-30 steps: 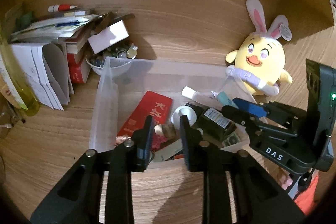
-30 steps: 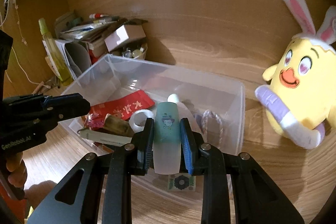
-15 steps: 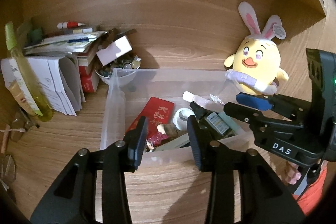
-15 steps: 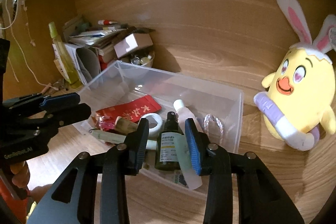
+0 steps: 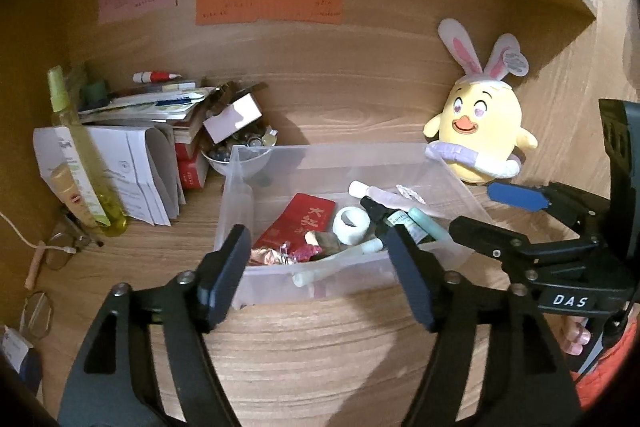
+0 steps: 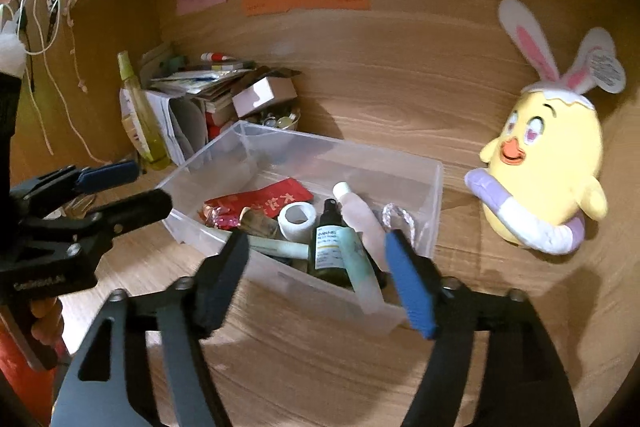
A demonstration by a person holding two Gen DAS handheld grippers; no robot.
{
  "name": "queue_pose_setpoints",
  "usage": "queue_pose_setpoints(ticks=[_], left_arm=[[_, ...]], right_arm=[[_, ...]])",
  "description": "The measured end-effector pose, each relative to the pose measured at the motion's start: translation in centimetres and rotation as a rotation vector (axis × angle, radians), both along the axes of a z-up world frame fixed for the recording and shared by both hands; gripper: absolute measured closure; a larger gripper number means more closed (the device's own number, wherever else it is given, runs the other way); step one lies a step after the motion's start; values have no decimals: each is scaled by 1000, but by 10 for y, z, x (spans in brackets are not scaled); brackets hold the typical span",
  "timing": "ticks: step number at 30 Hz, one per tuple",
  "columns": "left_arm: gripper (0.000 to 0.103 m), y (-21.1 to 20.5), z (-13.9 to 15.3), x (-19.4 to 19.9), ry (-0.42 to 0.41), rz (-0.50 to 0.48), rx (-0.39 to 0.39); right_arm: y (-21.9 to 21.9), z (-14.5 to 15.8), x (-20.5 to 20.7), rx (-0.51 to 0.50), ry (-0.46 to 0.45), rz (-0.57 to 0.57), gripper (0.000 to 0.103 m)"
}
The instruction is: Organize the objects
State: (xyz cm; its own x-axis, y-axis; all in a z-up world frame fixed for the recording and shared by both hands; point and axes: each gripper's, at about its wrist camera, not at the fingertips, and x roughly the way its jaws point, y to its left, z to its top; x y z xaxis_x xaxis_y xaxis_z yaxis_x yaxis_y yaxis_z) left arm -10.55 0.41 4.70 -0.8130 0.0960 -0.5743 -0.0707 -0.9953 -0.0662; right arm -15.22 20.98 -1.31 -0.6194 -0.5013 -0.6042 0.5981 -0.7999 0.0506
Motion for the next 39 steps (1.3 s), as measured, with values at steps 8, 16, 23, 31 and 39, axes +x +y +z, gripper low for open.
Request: queue_pose_setpoints(ticks=[8,16,23,31,39], left_arm=[[10,2,-3,22,28,19,2],[8,-1,-15,32,8,29,28],[8,-2,-21,35,-6,32,32],[8,-3,-20,36,-4,32,33],[8,-3,-21,34,-14,38,34]], right_arm=[[13,-3,15,-22,5,-27,20],[18,-12,29,-12,6,-33,20],[20,-15,32,-14,-1,-34,20],[18,-13,36,-14,4,-25,20],[16,-13,36,-18,1,-23,20]])
